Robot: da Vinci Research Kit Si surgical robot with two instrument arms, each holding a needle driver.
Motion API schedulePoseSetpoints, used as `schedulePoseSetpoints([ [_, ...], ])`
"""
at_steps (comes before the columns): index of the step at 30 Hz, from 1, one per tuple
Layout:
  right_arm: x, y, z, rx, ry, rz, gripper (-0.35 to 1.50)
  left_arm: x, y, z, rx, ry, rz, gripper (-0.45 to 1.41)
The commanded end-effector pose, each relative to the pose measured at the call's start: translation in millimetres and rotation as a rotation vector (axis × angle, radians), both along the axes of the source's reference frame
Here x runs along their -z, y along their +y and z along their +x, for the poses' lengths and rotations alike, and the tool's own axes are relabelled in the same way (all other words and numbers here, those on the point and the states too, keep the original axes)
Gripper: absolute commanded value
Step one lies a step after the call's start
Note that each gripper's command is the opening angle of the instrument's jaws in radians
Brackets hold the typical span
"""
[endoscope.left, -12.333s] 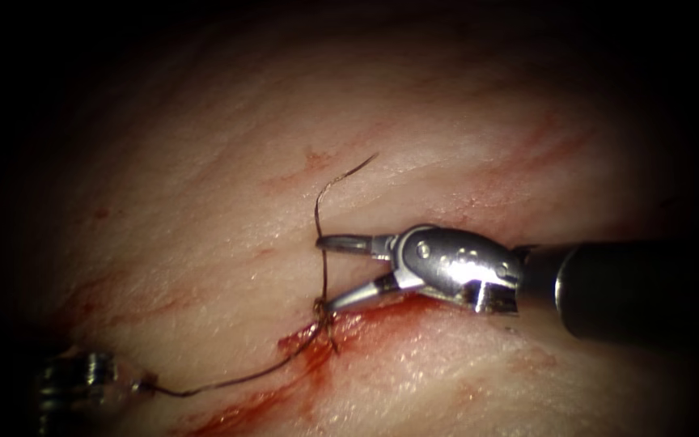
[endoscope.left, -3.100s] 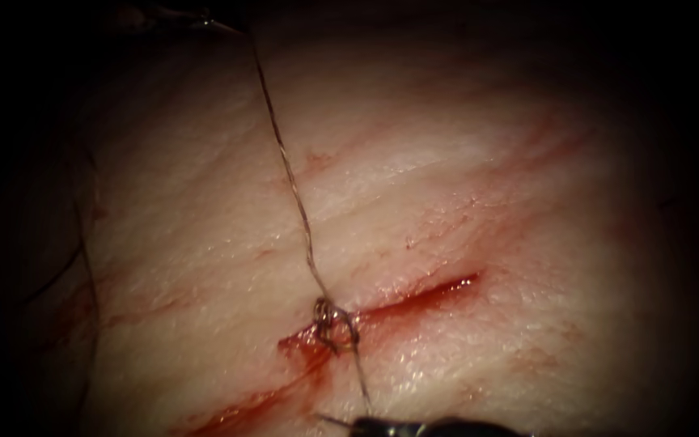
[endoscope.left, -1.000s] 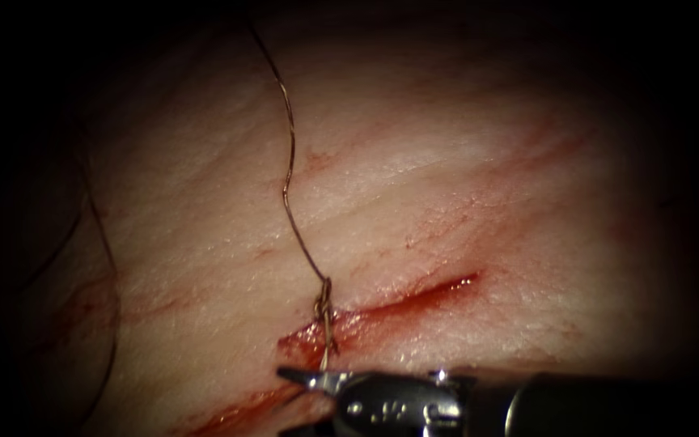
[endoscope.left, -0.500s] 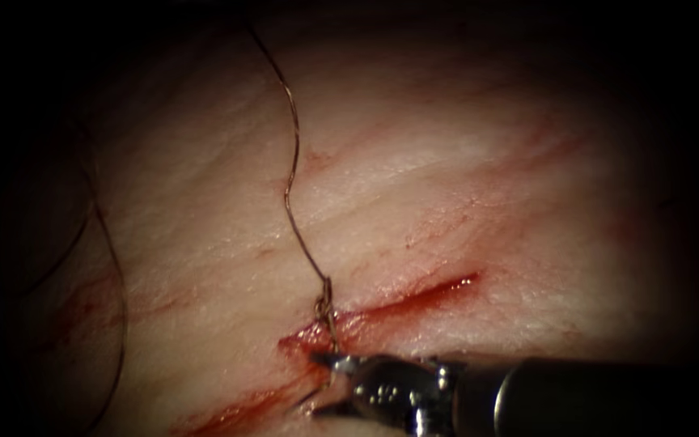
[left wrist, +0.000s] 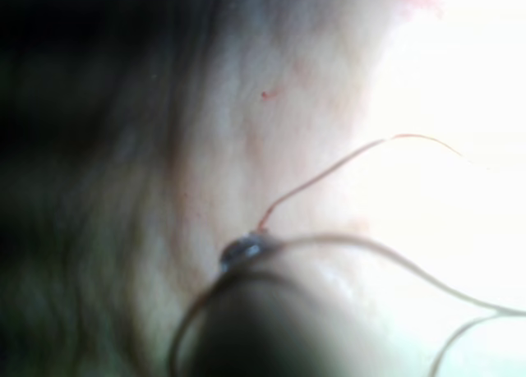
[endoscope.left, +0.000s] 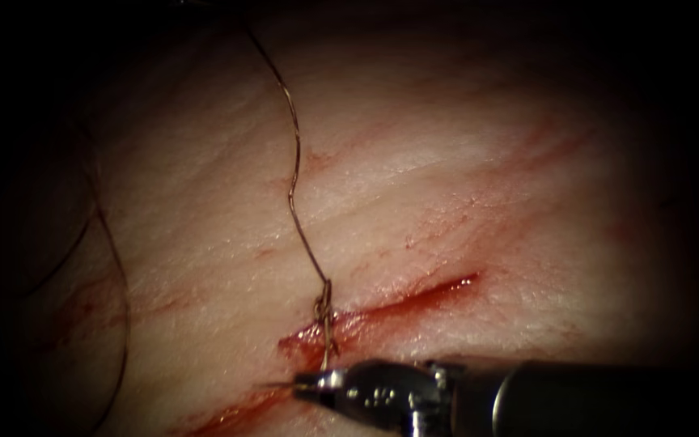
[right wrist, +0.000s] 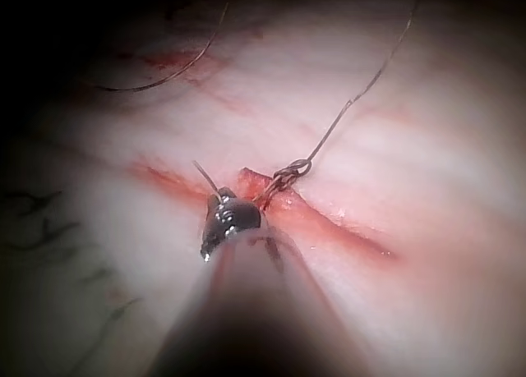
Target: Wound Closure
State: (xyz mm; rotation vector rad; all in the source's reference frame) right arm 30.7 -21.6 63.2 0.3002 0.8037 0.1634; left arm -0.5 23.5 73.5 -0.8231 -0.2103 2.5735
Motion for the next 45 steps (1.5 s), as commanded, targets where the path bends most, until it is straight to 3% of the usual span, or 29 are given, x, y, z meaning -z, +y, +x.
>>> schedulePoseSetpoints([
  [1,0.2,-0.7,0.0,-0.055,0.01,0.063,-0.35,-0.5,0.3,-0.5,0.001,-0.001,-0.002,-0.45],
  [3,0.8,-0.8,-0.7,-0.125,0.03,0.143,-0.35,-0.5,0.3,-0.5,0.001,-0.001,-0.002,-0.45],
  [7,1.3,-1.1,-2.1,-0.353,0.021,0.535,-0.35,-0.5,0.3,-0.5,0.002,0.0,-0.002,-0.45],
  [13,1.3,-1.6,-2.3,-0.629,-0.118,1.051,-0.35,-0.6,0.4,-0.8,0.006,0.003,-0.002,-0.45],
  [21,2.0,-4.0,-2.2,-0.609,-0.297,1.376,-0.35,-0.6,0.3,-0.7,-0.001,0.005,-0.004,-0.45],
  [26,3.5,-6.2,-2.8,-0.569,-0.343,1.493,-0.35,-0.6,0.5,-0.6,0.01,-0.006,-0.011,-0.45],
  [31,6.4,-7.5,-3.1,-0.578,-0.256,1.531,-0.35,-0.3,2.5,-0.6,0.015,0.014,-0.063,-0.45],
  [45,6.2,-9.3,-4.8,-0.613,-0.223,1.542,-0.35,2.2,7.0,0.5,0.035,0.04,-0.135,-0.45],
])
